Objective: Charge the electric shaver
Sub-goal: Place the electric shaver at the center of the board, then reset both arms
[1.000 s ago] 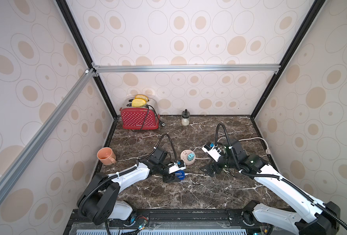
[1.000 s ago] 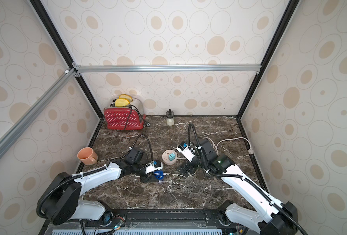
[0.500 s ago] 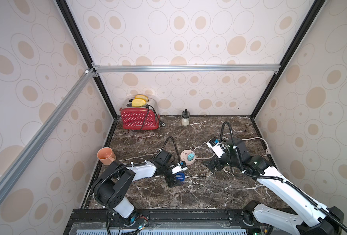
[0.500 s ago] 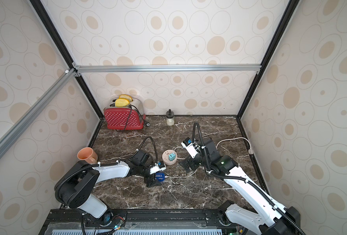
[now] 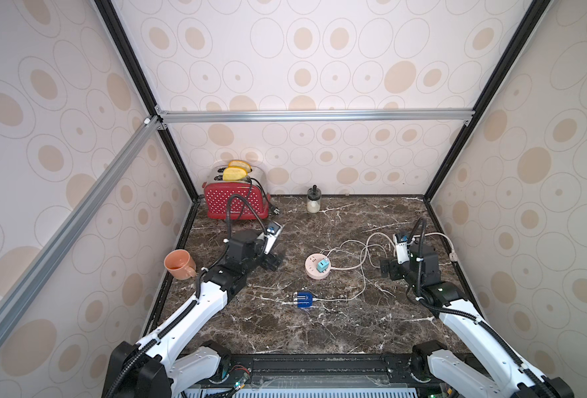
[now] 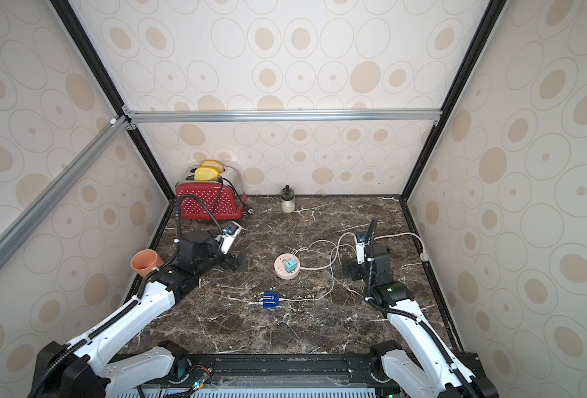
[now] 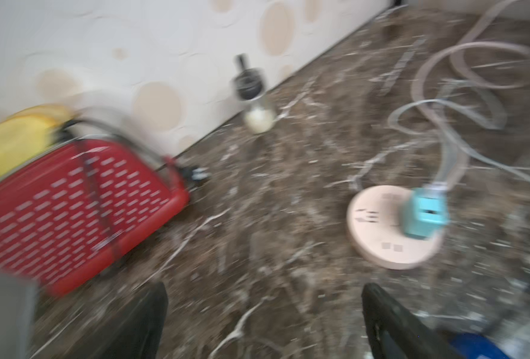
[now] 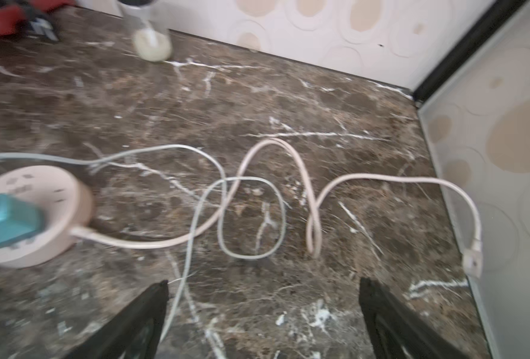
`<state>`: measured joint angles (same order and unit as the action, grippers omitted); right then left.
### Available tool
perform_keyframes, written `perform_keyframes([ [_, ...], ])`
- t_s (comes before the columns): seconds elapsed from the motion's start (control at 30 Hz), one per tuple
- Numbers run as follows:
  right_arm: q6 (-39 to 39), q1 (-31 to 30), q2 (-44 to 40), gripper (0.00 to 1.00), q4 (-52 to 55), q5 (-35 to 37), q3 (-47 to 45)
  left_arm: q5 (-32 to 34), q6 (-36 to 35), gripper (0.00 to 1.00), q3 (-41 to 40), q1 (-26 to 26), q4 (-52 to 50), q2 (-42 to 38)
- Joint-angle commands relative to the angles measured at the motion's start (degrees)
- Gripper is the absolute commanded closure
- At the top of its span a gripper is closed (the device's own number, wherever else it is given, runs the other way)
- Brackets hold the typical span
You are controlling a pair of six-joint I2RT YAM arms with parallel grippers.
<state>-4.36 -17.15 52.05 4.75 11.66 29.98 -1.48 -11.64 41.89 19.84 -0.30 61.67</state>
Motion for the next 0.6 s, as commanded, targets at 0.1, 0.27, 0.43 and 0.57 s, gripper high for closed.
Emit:
perform_keyframes([
  [0.1,11.87,1.39,8.57,0.0,-31.73,14.4,-9.42,9.82,8.32,0.01,-8.34,-11.24,8.42,3.76],
  [0.27,13.39,4.91,25.35,0.0,-53.45,8.43,-12.46,10.63,7.0,0.01,-14.47,-12.67,24.37,11.91],
  [0.43,12.51,7.25,32.46,0.0,-61.76,5.54,-13.1,9.35,5.15,0.01,-13.76,-14.26,32.66,18.97],
  [0.57,9.35,11.86,36.92,0.0,-71.02,-1.68,-15.9,4.75,10.17,0.01,-14.03,-20.1,38.0,22.76],
])
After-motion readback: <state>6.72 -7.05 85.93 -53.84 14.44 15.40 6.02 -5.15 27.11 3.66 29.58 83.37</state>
